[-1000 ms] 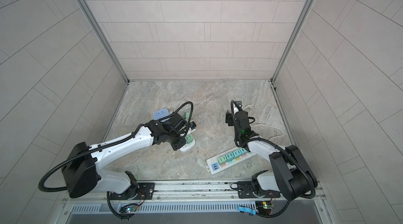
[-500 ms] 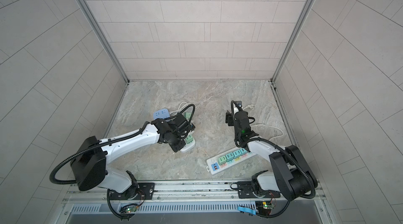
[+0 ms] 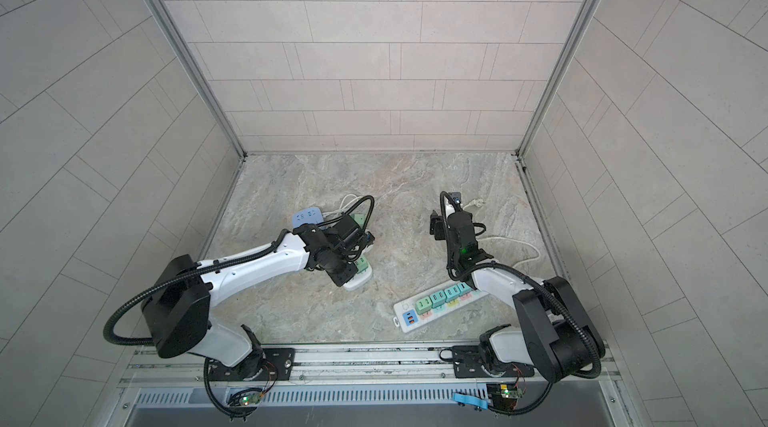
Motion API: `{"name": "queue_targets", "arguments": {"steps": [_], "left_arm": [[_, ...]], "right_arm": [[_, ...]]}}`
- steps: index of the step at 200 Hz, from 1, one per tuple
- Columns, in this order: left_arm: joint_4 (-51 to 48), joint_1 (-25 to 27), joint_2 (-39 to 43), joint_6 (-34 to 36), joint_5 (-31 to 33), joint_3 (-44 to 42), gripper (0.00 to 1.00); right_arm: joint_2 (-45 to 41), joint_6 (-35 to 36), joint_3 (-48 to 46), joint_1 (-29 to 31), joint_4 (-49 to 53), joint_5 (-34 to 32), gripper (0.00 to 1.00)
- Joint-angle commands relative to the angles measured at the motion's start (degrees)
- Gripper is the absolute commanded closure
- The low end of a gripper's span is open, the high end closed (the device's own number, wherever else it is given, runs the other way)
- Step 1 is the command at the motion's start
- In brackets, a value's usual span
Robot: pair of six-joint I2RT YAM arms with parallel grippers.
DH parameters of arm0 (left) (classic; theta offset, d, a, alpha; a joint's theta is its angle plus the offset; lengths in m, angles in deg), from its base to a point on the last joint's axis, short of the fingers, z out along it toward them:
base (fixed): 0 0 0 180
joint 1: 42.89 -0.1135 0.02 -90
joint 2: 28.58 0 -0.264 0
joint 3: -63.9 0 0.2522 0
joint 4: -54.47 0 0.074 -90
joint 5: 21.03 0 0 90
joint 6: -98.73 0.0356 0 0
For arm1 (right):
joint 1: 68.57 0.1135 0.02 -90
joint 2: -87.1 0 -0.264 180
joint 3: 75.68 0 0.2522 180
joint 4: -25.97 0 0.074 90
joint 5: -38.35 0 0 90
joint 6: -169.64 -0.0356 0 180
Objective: Insert the plug
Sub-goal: 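Press the teal adapter down into the white square socket with the left gripper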
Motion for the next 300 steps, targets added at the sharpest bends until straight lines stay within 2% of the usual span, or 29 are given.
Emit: {"name": "queue_targets", "arguments": {"steps": [1, 129, 186, 258, 300], "left_arm": [[1.2, -0.4, -1.3, -0.3, 1.1, 0.8, 1.00], [-3.9, -0.5, -2.4, -0.8, 4.5, 2.3, 1.00], [-2.9, -0.6, -4.9, -0.8, 2.3, 2.8, 1.00], [3.0, -0.5, -5.7, -1.7, -2.1, -1.7, 1.00], [2.5, -0.5, -6.3, -2.6, -2.9, -1.5, 0.99]], "right_arm": [[-1.1, -0.6, -0.3, 0.0, -1.0, -0.6, 0.20], [-1.4, -0.7, -0.5, -0.1, -0.9, -0.5, 0.19], [-1.5, -0.7, -0.6, -0.1, -1.1, -0.7, 0.19], [-1.3, -0.7, -0.6, -0.1, -1.2, -0.7, 0.19], [-1.2, -0.7, -0.6, -0.1, -1.3, -0.5, 0.19]]}}
